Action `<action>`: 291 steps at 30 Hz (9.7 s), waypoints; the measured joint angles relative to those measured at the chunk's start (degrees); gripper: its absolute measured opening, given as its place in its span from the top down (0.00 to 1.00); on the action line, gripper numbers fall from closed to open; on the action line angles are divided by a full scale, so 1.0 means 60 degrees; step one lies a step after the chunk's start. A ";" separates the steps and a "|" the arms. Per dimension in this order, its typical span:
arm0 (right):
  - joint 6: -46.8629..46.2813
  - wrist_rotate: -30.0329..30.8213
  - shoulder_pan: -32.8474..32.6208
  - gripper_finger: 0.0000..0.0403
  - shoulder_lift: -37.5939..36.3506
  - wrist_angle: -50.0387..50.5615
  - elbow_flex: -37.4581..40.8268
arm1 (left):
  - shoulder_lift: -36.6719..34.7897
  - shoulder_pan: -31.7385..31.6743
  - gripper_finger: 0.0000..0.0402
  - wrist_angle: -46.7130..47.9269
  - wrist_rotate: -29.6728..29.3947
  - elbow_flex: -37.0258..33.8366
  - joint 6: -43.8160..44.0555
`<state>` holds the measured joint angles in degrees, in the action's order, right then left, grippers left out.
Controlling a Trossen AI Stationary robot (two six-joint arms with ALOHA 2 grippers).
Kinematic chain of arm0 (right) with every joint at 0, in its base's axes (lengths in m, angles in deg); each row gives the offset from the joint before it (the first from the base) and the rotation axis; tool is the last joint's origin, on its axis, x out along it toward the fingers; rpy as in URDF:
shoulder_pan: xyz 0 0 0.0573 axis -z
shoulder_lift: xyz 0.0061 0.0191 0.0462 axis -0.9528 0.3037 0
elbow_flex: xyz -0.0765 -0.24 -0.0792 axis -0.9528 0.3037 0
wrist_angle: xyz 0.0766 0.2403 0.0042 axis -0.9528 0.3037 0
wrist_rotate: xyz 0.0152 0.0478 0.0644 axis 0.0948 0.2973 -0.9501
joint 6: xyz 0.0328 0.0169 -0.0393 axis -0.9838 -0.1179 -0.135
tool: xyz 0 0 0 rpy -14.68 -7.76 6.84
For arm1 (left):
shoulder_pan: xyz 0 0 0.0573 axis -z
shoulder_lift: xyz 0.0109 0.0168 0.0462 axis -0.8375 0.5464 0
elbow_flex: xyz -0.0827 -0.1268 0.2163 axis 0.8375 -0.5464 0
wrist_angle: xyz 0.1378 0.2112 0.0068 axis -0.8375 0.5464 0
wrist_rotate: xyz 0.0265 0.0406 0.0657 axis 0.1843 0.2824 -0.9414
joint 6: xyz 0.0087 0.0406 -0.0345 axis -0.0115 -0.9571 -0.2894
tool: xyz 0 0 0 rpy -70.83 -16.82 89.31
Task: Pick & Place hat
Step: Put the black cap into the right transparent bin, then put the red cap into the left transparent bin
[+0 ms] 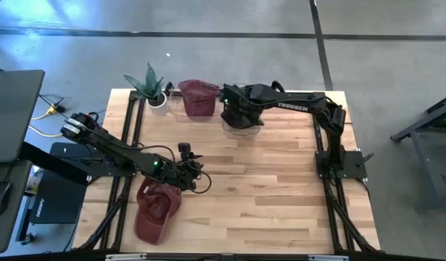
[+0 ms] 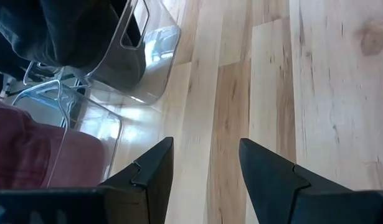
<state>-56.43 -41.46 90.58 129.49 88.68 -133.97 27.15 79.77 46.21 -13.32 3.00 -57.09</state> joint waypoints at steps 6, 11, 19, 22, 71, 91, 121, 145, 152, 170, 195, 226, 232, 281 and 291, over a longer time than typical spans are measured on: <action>0.0163 0.0009 0.0018 0.73 -0.0198 0.0779 0.0000 | 0.0000 0.0000 0.57 -0.0068 0.0036 0.0002 0.0001; -0.0005 0.0159 0.0071 0.53 -0.1004 0.0971 0.0004 | 0.0000 0.0000 0.57 -0.0072 0.0040 0.0000 0.0003; 0.0555 -0.1442 -0.0132 0.45 -0.2048 -0.0034 -0.0015 | 0.0000 0.0000 0.57 -0.0157 0.0044 0.0000 0.0003; 0.0883 -0.2371 -0.0145 0.50 -0.1883 -0.1246 0.0035 | 0.0000 0.0000 0.57 -0.0159 0.0040 0.0000 0.0003; 0.1464 -0.2913 -0.0741 0.99 -0.3568 -0.3463 0.4563 | 0.0000 0.0000 0.57 -0.0225 0.0231 0.0004 0.0037; 0.0918 0.0156 -0.6044 0.97 -0.4591 -1.3409 1.0372 | -0.0373 0.0492 0.57 0.7276 0.3624 0.3624 0.4763; 0.0573 0.3128 -0.7231 0.97 -0.4593 -1.6727 1.2564 | 0.1261 0.4248 0.27 0.5259 0.8186 0.2991 1.6406; 0.1023 0.3600 -0.8148 0.97 -0.4922 -1.6531 1.2564 | 0.1318 0.1877 0.98 0.6023 0.8342 0.3796 0.8942; 0.2778 0.2854 -0.9289 0.96 -0.5876 -1.7755 1.2564 | -0.0112 0.1092 0.99 0.2993 0.7487 0.4039 0.2880; 0.9608 0.4894 -1.0290 0.39 -0.4509 -1.3294 0.7713 | -0.0863 -0.0588 1.00 -0.5073 1.0488 0.1015 -0.0649; 0.4402 0.1705 -0.9541 0.97 -0.4260 -0.6406 0.4178 | -0.0863 -0.0689 1.00 -0.4101 1.0455 0.0954 -0.1295; 0.0659 -0.1050 -0.7960 0.59 -0.4261 -0.3001 0.1245 | -0.0849 -0.0688 1.00 -0.3193 0.7153 0.0969 -0.3707; 0.0412 -0.0793 -0.7395 0.75 -0.4066 -0.3094 0.1855 | -0.0234 -0.0559 1.00 -0.3097 0.5037 0.0947 -0.5984; -0.3324 0.1886 -0.6609 0.99 -0.3151 0.1823 0.2117 | 0.1166 0.0000 1.00 -0.4571 0.0194 0.0973 -0.5537; -0.0830 0.0853 -0.6244 1.00 -0.3120 -0.1426 0.2056 | 0.1435 0.0000 1.00 -0.4695 0.0758 0.0976 -0.5508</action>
<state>-61.41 -36.34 53.12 110.77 80.13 -121.63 35.76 79.77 18.04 -8.77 8.86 -90.14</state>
